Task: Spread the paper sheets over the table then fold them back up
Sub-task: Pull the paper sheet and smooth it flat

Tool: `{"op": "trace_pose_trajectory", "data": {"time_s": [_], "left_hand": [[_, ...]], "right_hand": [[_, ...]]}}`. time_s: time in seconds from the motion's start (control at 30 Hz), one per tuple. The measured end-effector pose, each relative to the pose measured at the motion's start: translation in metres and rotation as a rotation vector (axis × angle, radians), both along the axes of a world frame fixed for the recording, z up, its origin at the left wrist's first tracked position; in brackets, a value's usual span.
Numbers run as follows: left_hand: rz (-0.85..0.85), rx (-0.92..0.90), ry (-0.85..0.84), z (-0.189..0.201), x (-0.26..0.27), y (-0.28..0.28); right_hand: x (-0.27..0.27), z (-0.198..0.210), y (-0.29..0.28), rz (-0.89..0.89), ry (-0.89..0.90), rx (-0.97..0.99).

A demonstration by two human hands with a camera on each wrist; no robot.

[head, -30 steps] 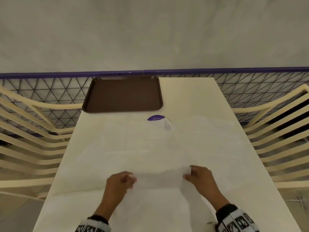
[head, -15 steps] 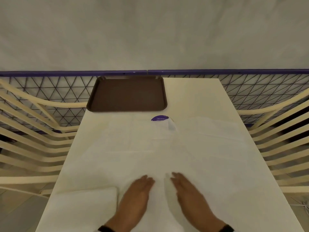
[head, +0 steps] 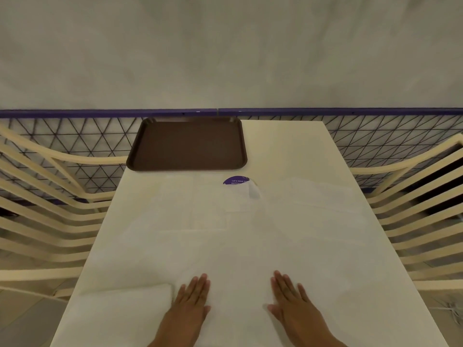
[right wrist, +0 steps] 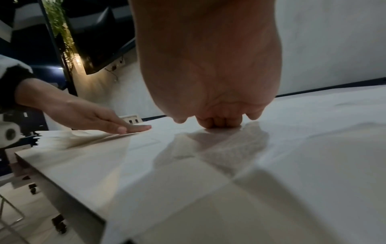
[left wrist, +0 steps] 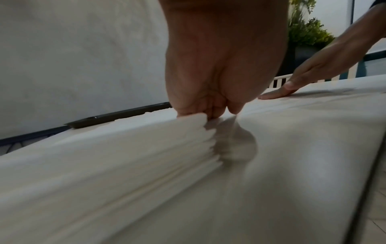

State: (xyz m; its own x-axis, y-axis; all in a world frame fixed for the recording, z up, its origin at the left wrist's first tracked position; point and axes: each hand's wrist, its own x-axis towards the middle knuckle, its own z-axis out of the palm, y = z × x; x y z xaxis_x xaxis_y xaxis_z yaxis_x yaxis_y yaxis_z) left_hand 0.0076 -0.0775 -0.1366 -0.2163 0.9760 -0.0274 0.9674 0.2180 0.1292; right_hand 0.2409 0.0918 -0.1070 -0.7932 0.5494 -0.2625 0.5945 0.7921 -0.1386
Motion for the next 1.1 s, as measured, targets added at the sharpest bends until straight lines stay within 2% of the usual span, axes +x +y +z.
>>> {"op": "trace_pose_trajectory", "data": {"time_s": [0.13,0.2,0.27,0.33,0.4,0.5,0.63,0.73,0.8,0.83,0.9,0.97,1.03,1.1], "left_hand": [[0.077,0.007,-0.023,0.032,-0.001,0.021],[0.162,0.018,-0.062,0.049,-0.002,0.044],[0.259,-0.057,-0.198,0.062,-0.007,0.067],[0.250,-0.182,-0.250,0.070,-0.013,0.086],[0.242,-0.307,-0.216,0.083,-0.018,0.103],[0.237,-0.386,-0.097,0.088,-0.024,0.120],[0.238,-0.479,-0.088,0.091,-0.026,0.128],[0.194,-0.391,0.007,0.095,-0.022,0.125],[0.144,-0.213,0.054,0.101,-0.017,0.119],[0.122,-0.153,0.059,0.108,-0.016,0.114],[0.059,-0.097,0.008,0.121,-0.011,0.106],[0.033,-0.038,-0.060,0.138,-0.007,0.101],[0.141,0.034,-0.226,0.155,-0.009,0.090],[0.268,0.114,-0.386,0.167,-0.022,0.073]], "right_hand": [[-0.001,0.005,0.000,0.015,-0.075,-0.016],[-0.009,0.009,0.000,-0.007,-0.020,0.011],[-0.015,0.015,0.004,-0.063,0.037,0.042],[-0.020,0.023,0.008,-0.096,0.001,-0.079],[-0.022,0.030,0.012,-0.104,-0.006,-0.105],[-0.021,0.026,0.017,-0.129,0.012,-0.036],[-0.023,0.049,0.017,-0.061,-0.013,-0.035],[-0.034,0.058,0.028,-0.052,-0.075,-0.022],[-0.046,0.070,0.032,-0.104,-0.015,0.067],[-0.053,0.078,0.033,-0.122,0.020,0.052],[-0.069,0.083,0.036,-0.044,0.172,0.154],[-0.088,0.095,0.038,0.101,0.232,0.151],[-0.103,0.112,0.038,0.170,0.251,0.069],[-0.113,0.123,0.038,0.096,0.236,-0.116]]}}
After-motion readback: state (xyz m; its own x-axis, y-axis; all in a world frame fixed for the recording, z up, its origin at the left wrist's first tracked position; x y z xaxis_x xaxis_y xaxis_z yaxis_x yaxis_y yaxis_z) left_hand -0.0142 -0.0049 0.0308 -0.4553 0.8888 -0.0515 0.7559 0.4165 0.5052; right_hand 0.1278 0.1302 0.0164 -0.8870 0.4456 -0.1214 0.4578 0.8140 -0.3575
